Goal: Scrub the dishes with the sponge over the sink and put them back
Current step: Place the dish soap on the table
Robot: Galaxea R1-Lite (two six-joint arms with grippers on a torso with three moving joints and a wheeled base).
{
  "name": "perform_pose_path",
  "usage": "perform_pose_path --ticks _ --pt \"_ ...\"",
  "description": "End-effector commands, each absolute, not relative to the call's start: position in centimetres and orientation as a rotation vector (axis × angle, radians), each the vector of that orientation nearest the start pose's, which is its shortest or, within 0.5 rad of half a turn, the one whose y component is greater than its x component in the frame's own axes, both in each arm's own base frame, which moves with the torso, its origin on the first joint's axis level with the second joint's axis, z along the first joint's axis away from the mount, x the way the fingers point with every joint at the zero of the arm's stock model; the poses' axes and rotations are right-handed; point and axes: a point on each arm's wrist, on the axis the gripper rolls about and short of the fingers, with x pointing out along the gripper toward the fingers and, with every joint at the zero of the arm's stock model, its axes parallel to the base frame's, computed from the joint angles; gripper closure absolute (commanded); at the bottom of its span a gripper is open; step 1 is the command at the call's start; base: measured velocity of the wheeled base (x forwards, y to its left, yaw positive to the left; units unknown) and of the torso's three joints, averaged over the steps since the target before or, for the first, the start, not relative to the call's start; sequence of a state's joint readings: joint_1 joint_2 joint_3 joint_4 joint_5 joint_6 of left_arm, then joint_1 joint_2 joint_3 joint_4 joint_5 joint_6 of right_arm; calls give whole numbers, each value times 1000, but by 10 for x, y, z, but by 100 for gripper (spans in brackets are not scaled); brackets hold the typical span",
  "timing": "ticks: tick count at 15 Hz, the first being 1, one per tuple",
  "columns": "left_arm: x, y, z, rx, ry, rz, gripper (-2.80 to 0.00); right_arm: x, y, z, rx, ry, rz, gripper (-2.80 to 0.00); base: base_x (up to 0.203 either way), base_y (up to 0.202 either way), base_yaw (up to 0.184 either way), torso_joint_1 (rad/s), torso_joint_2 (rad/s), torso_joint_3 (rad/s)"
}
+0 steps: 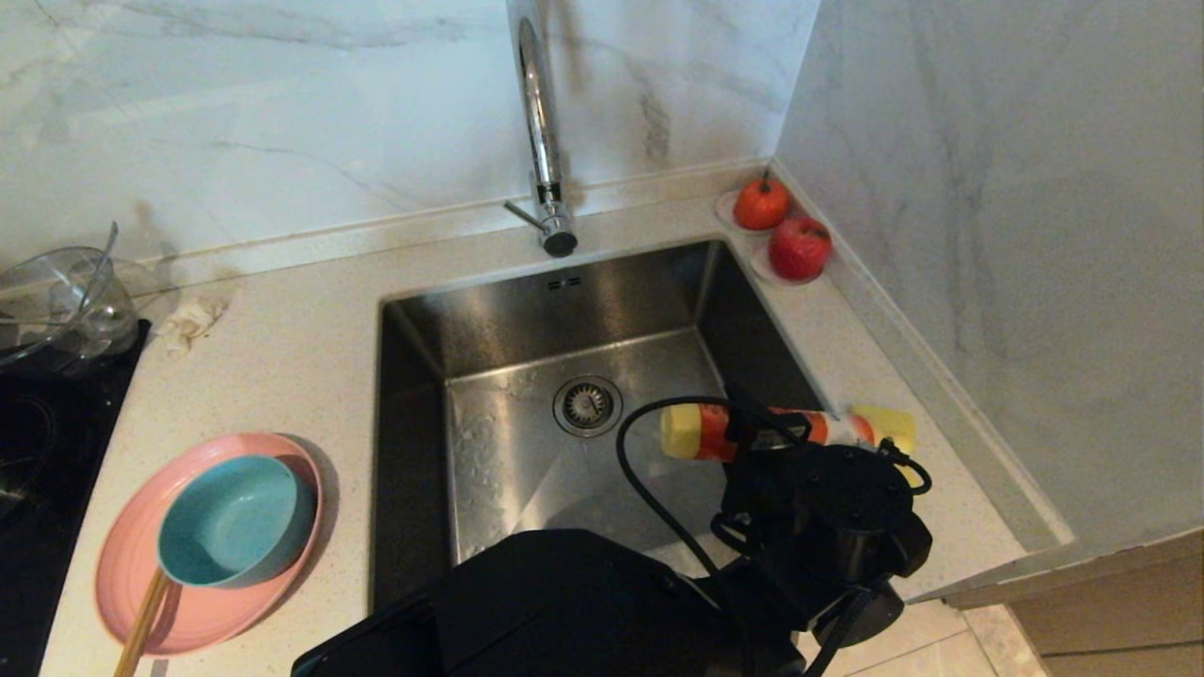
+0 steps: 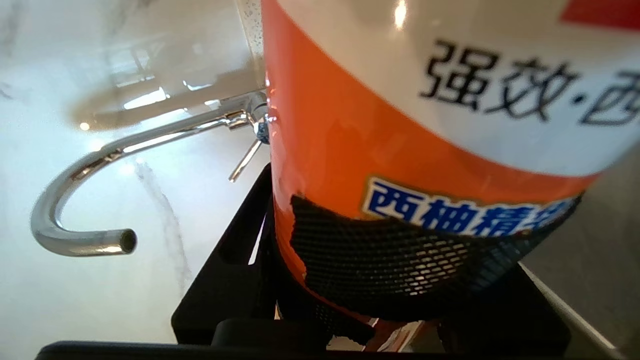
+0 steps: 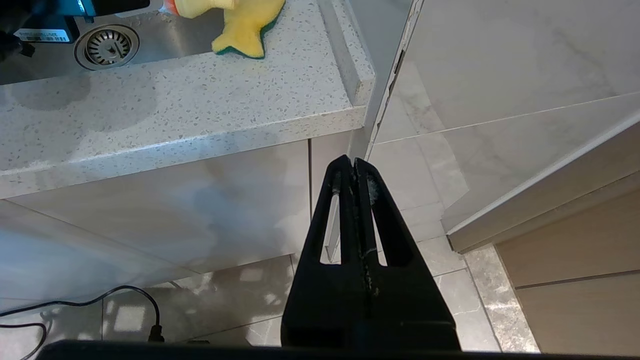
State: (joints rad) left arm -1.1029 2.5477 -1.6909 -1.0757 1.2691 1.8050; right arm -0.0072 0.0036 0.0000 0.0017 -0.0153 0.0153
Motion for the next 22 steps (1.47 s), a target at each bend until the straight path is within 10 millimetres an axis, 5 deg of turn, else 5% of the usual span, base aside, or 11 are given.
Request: perform_pose_path --ticks 1,7,22 --pt "246 -440 108 1572 92 196 0 -23 0 75 17 4 -23 0 0 0 0 0 0 0" --pt "244 -435 139 1342 108 257 0 -23 0 75 15 5 -23 0 0 0 0 0 0 0" --pt "174 -389 308 846 -24 262 0 -22 0 75 15 6 -23 0 0 0 0 0 0 0"
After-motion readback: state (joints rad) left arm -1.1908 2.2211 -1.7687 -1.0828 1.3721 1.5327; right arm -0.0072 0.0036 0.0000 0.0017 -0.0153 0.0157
